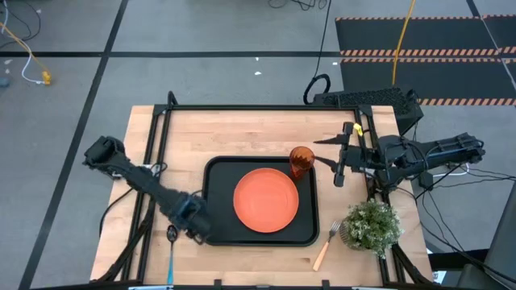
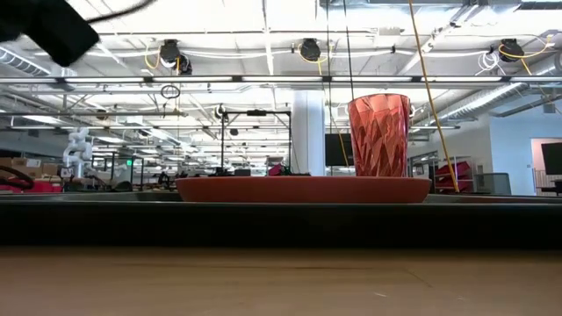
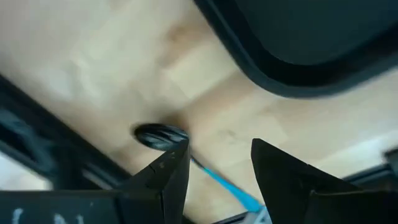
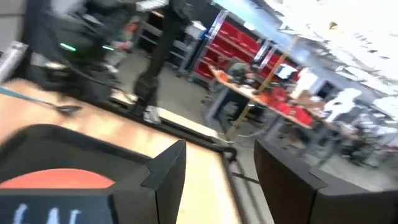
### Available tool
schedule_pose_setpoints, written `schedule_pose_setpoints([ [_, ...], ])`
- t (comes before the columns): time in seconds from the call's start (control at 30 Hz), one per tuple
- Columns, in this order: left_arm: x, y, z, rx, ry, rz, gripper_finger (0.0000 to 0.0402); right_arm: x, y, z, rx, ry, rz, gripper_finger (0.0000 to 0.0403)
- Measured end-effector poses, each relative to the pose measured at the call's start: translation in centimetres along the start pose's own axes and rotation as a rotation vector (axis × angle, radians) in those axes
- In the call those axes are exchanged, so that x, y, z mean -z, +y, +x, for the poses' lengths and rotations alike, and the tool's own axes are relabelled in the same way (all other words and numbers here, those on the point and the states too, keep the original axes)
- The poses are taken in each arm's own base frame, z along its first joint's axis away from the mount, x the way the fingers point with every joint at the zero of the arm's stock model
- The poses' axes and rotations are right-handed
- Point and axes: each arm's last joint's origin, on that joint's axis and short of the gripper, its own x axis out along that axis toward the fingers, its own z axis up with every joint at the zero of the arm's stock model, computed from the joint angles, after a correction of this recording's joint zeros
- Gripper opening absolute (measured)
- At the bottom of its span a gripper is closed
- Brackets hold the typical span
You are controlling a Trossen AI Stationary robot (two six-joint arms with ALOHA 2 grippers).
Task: Pick and place plate/cup/fork/spoon on tray
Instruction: Put the blue spoon on the black serving tray
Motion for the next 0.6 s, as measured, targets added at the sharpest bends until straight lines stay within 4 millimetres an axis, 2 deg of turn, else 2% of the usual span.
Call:
schedule_pose_setpoints([
  [0.1,2.0,-0.5,0.6,0.032,-0.037,-0.038,0.0177,0.0,-0.1,0.0,0.026,0.003,-0.006,0.018],
  [0.37,6.5,0.0,1.8,0.049,-0.151,-0.32,0.0177,0.1,0.0,0.0,0.022,0.01,-0.016,0.018],
  [0.5,7.9,0.7,3.0,0.047,-0.172,-0.441,0.0177,0.2,0.0,0.1,0.018,0.016,-0.007,0.018],
  [0.6,8.1,0.6,4.2,0.093,-0.14,-0.425,0.0177,0.3,0.1,0.0,0.013,0.025,0.0,0.018],
])
